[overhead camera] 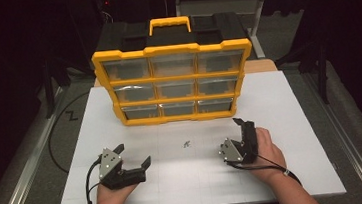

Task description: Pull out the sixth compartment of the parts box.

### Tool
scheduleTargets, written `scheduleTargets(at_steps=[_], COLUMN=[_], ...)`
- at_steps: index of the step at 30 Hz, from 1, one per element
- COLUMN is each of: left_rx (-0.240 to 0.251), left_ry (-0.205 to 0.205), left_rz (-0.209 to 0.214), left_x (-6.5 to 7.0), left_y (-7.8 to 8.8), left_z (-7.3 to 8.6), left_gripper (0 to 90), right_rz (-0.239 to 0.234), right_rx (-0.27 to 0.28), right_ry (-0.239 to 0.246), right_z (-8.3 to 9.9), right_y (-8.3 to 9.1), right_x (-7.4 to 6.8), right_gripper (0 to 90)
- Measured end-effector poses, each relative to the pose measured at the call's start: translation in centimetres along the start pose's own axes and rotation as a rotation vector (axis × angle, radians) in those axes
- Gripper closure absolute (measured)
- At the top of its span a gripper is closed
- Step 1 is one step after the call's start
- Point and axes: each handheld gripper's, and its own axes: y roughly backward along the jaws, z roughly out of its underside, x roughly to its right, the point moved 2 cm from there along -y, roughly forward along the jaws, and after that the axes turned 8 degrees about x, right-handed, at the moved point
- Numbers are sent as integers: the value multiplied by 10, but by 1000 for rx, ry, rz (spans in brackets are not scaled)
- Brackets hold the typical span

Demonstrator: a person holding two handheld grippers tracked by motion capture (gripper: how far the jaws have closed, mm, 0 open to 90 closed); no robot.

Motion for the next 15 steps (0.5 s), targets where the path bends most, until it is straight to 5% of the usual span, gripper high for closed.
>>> scheduleTargets(at_steps=[15], left_rx=[-2], left_ry=[-3], left_rz=[0], left_x=[0], left_y=[0], left_z=[0], left_gripper=[3], right_rz=[26], right_rx=[-30], right_ry=[111], right_z=[-3], right_y=[-1], right_x=[-5], right_gripper=[17])
